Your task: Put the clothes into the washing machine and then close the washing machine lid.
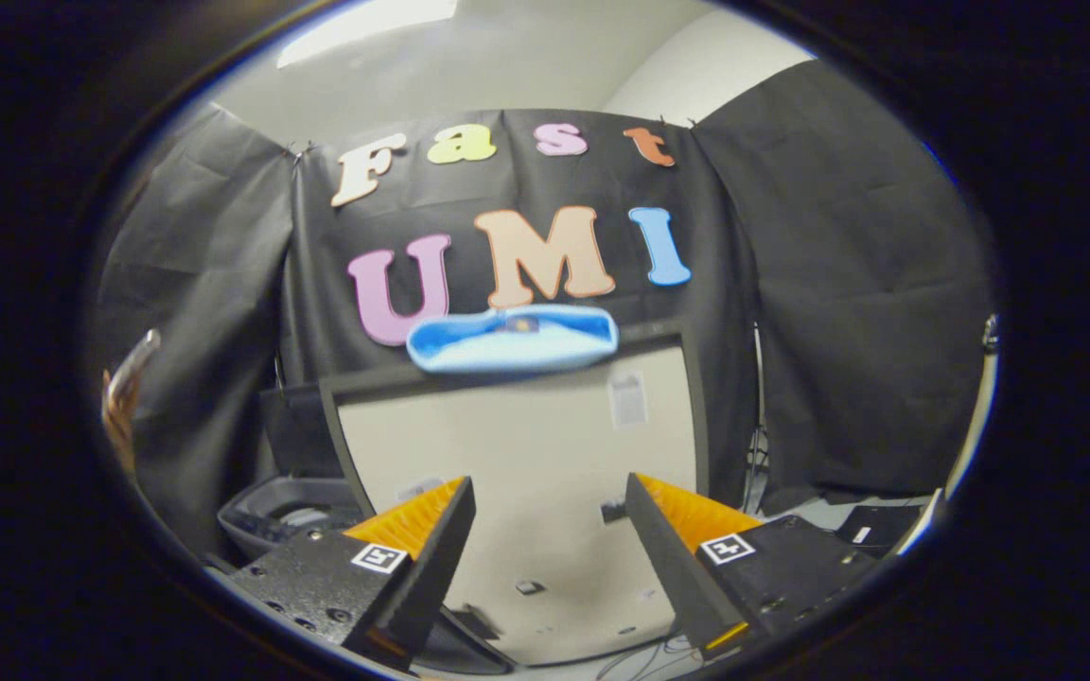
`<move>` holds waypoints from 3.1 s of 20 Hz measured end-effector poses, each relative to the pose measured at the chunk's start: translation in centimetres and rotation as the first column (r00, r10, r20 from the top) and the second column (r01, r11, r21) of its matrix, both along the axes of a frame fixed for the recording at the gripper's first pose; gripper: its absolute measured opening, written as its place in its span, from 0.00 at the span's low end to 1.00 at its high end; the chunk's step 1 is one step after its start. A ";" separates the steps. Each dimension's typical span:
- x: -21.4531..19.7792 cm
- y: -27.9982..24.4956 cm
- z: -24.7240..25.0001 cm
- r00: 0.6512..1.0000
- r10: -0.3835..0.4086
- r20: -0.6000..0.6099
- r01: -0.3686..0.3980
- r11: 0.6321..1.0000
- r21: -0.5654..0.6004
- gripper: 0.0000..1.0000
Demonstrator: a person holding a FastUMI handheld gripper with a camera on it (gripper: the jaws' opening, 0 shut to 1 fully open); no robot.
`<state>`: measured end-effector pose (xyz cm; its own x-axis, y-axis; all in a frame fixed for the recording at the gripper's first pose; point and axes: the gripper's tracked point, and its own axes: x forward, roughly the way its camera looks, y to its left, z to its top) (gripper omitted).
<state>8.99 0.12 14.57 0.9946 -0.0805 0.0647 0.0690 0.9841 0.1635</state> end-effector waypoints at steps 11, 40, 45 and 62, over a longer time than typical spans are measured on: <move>14.1 2.1 10.3 0.985 0.020 -0.171 -0.001 0.994 0.109 0.97; 21.0 8.1 4.7 0.930 -0.028 -0.366 0.035 0.999 0.012 0.10; 20.9 15.2 5.6 0.944 0.059 -0.324 -0.076 0.996 -0.042 0.07; 22.3 39.9 -0.8 0.807 0.454 -0.377 -0.472 0.880 0.050 0.07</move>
